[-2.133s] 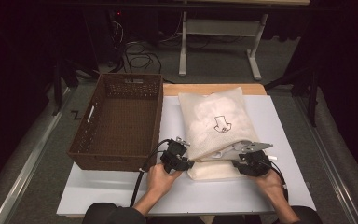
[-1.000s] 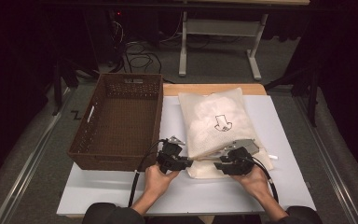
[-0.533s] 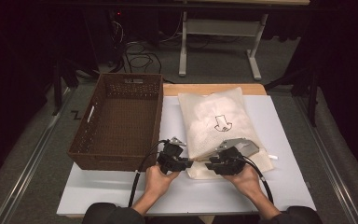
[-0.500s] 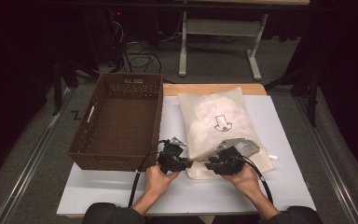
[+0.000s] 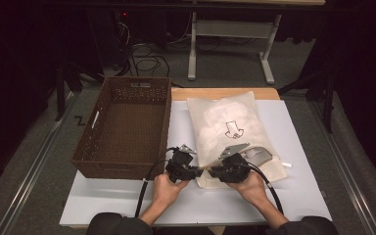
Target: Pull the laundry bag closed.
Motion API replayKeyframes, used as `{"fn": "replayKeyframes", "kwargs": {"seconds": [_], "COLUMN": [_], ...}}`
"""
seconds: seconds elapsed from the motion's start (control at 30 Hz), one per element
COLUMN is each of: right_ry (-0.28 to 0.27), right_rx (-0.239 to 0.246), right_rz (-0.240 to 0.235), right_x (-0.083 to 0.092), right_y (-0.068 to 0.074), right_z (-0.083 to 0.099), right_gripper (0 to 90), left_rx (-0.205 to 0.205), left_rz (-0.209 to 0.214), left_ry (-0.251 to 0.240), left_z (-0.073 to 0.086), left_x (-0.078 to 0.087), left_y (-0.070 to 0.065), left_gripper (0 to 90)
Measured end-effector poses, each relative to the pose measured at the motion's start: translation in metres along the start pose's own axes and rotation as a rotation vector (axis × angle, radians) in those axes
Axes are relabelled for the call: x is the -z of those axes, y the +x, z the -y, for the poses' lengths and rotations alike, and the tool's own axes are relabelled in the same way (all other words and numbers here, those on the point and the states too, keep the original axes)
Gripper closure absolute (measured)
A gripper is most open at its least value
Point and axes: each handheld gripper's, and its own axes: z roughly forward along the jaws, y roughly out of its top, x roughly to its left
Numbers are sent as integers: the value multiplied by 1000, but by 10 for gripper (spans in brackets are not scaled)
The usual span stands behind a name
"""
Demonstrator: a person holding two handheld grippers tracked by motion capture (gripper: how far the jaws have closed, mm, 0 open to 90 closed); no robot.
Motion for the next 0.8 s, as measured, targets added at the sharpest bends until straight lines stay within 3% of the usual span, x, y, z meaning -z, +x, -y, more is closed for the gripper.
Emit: {"fn": "replayKeyframes", "kwargs": {"seconds": [0.2, 0.33, 0.53, 0.8], "right_ry": [-11, 5, 15, 21], "right_rx": [-2, 23, -4, 29], "right_rz": [-31, -21, -25, -9], "right_x": [0, -3, -7, -10], "right_y": [2, 4, 3, 3], "right_z": [-2, -4, -5, -4], "right_gripper": [828, 834, 850, 873], "left_rx": [-2, 1, -2, -7], "left_rz": [0, 0, -2, -7], "left_ry": [3, 4, 6, 16], "left_z": [0, 0, 1, 1], "left_x": [-1, -1, -1, -3], "left_y": [0, 0, 0, 1], "left_gripper": [797, 797, 797, 798]}}
